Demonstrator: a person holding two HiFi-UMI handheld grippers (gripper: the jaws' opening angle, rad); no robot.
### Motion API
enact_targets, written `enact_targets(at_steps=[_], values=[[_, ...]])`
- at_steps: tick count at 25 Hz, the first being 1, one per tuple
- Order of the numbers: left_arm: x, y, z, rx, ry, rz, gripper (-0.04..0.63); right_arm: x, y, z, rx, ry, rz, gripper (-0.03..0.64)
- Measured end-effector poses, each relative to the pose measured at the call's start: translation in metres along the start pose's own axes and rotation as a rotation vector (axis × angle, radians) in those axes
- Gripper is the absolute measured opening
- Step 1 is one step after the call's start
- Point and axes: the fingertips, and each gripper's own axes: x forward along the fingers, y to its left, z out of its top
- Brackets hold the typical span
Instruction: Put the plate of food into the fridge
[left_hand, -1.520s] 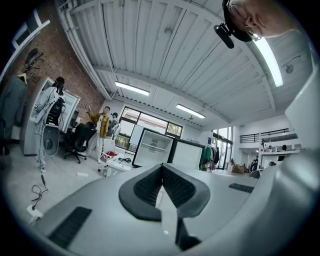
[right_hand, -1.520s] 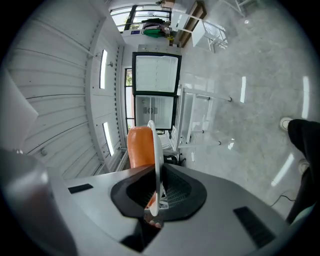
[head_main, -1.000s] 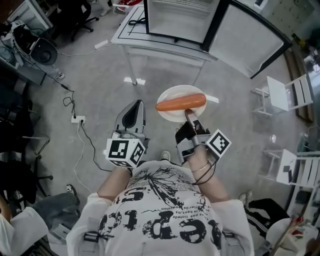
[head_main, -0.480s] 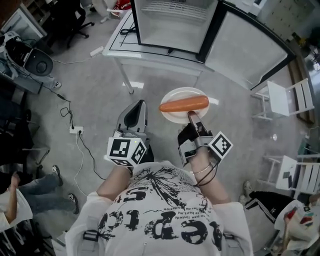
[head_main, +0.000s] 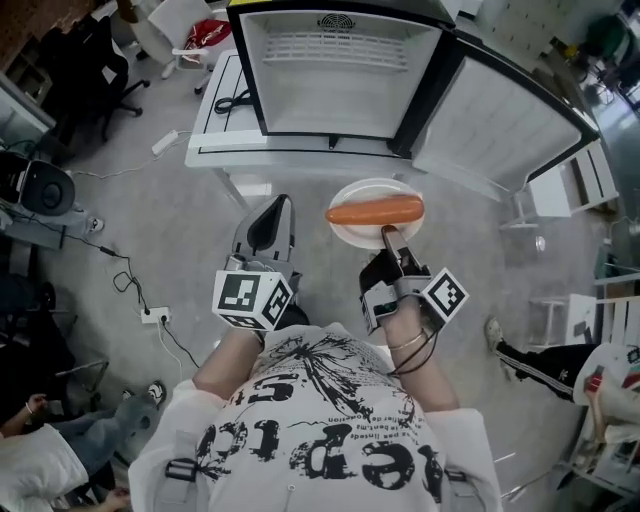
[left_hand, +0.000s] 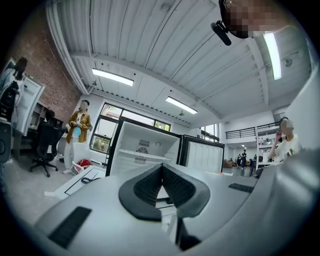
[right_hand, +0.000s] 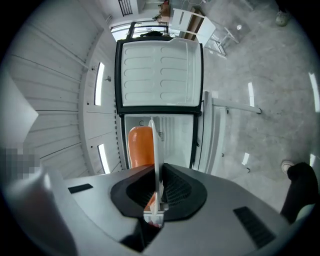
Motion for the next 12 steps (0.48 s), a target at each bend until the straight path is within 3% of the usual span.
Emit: enact_targets(at_steps=[5,12], values=[[0.053,0.084,0.030,-0.009,-0.005,-0.040,0.008,0.090,0.023,-0.023,-0.015,-0.047,0.003,0.026],[0.103,0.143,0.036,-0.017,0.015,-0.081,0.008,0.161,0.035,-0.022,-0.014,-0.105,-0.006,0.027]])
